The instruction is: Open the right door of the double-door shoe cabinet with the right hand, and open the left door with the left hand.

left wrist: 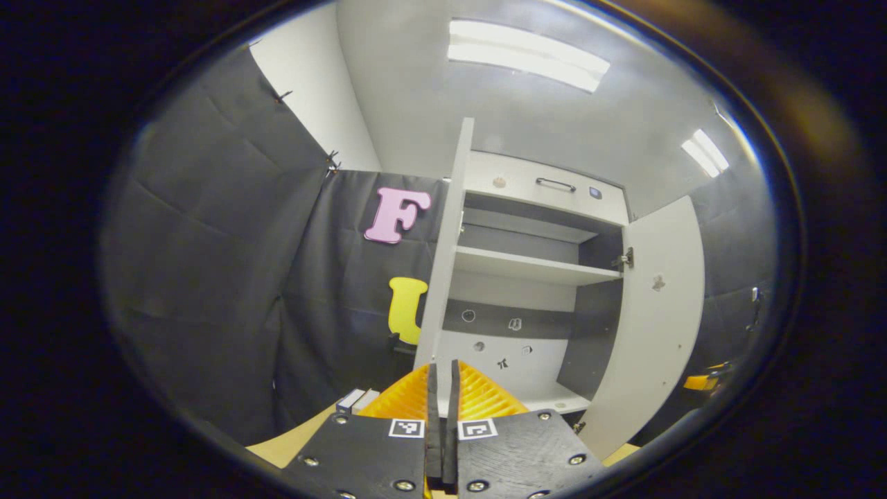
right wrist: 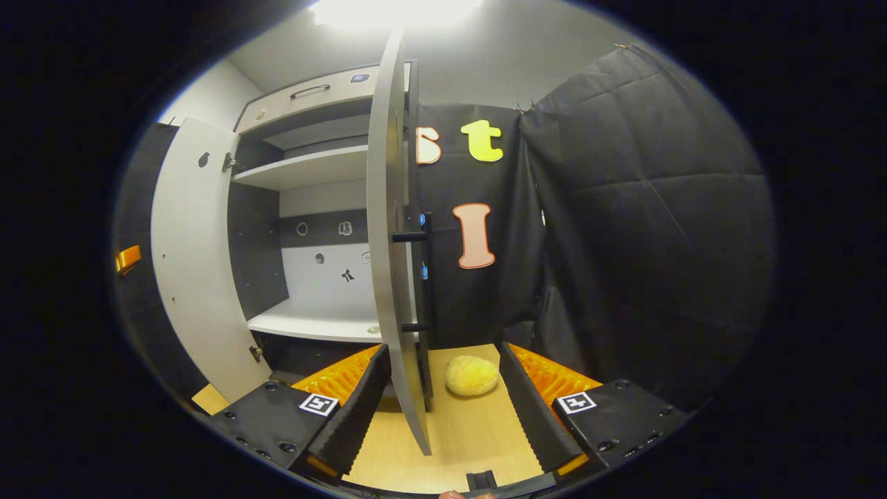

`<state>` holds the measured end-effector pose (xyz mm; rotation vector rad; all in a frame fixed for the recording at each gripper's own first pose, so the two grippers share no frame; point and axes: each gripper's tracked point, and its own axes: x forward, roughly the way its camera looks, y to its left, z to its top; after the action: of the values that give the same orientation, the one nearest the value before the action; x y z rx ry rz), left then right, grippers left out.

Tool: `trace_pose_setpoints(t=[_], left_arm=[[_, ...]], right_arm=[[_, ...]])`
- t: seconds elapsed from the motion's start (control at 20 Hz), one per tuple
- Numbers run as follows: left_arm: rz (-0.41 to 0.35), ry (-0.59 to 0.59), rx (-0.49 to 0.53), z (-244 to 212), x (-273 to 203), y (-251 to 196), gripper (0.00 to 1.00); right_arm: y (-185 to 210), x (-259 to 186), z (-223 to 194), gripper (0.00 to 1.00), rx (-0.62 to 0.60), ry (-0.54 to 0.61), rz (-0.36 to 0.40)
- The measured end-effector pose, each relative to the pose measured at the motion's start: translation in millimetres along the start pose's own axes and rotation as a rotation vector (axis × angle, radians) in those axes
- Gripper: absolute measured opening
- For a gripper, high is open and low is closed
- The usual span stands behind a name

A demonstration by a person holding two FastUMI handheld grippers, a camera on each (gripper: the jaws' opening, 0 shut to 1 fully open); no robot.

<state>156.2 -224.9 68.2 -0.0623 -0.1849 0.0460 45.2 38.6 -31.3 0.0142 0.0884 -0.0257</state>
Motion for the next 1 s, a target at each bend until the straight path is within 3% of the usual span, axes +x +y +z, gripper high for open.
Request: trace_pose_setpoints(t=[0.05,0.15,0.25,0.4,0.45,0.85,1.0], left_arm=[[0.019,0.006,0.009,-4.7,-4.5,-8.4,0.10],[0.051,0.021,0.015,-16.4,-20.0,-24.5,0.35],[0.062,0.031,0.023,-22.6,-29.9,-39.4,0.39],[0.065,0.072,0.050,-41.1,-52.3,-56.9,0.97],[0.072,0.083,0.068,-45.1,-52.1,-57.2,0.96],[0.093,0.136,0.129,-67.9,-56.2,-46.6,0.97],[0.037,0.152,0.087,-81.1,-45.8,-55.0,0.97]], right_arm=[[2.6,1.0,4.5,0.94,-0.002,-0.015,0.034],[8.5,1.0,12.7,0.98,-0.022,-0.044,0.087],[14.6,-2.8,16.5,0.98,-0.032,-0.067,0.125],[28.9,-8.4,11.9,0.93,-0.022,-0.060,0.175],[33.1,-10.3,9.8,0.98,-0.014,-0.054,0.186],[65.5,-12.7,-1.6,0.98,0.030,-0.024,0.185],[77.9,-8.2,-0.8,0.98,0.014,-0.026,0.153]])
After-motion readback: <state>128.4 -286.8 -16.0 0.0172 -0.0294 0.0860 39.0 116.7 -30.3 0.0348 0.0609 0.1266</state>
